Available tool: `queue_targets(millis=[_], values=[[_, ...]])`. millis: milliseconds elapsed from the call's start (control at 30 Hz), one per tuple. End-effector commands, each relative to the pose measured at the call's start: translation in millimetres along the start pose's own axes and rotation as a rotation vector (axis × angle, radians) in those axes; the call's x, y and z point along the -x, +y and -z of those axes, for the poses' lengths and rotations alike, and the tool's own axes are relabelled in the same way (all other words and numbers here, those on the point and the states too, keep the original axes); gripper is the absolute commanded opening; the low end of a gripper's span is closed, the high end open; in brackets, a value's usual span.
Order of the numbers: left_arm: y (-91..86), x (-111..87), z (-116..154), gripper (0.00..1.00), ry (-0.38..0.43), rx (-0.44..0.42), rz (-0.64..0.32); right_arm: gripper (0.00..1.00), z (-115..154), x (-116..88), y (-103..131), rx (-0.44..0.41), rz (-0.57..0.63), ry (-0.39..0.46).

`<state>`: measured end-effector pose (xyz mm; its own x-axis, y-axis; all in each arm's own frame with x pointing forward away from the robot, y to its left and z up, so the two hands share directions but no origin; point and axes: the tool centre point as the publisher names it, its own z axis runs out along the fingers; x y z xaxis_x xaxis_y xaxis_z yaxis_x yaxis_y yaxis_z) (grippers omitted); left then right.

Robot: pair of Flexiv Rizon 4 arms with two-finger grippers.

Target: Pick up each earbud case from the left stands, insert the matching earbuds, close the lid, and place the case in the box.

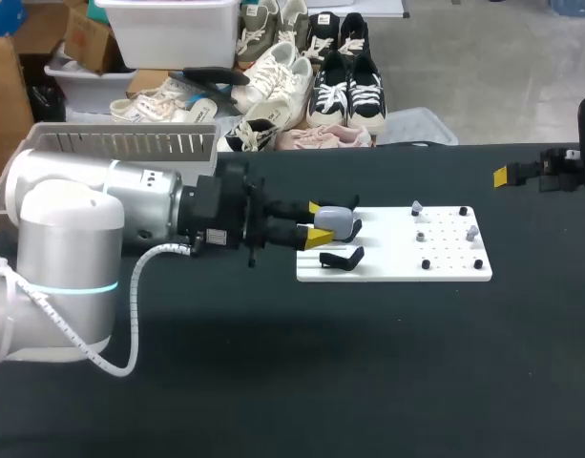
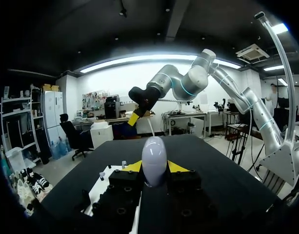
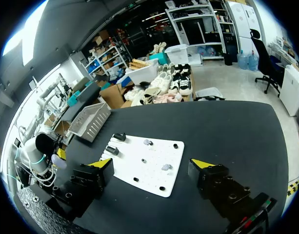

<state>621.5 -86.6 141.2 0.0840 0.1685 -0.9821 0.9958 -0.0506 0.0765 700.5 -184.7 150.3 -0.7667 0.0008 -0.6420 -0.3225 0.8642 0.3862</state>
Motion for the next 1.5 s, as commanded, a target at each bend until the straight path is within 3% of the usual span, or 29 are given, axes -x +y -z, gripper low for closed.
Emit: queue_targets(millis=[33,200,567,1033,1500], values=[[-0.7,-0.6,0,0.00,-0.003,0.004,-0.002,1.00,0,0,-1,0.006,0.001,0.000],[-4.6,-6.2,-7,0.00,-0.020,0.023,0.037,1.00,0,0,-1,0.006,0.001,0.000],[3.8,-5.2,-34,0.00,-0.034,-0.013,-0.010,1.00,6,-8,3,0.007,0.032,0.015],[13.2,-9.1,-45,0.00,-0.050,-0.048,-0.019,1.00,39,-32,69,0.068,0.181,0.005],[13.7,-12.8,-52,0.00,-0.057,-0.069,-0.020,1.00,35,-56,126,0.108,0.276,0.049]])
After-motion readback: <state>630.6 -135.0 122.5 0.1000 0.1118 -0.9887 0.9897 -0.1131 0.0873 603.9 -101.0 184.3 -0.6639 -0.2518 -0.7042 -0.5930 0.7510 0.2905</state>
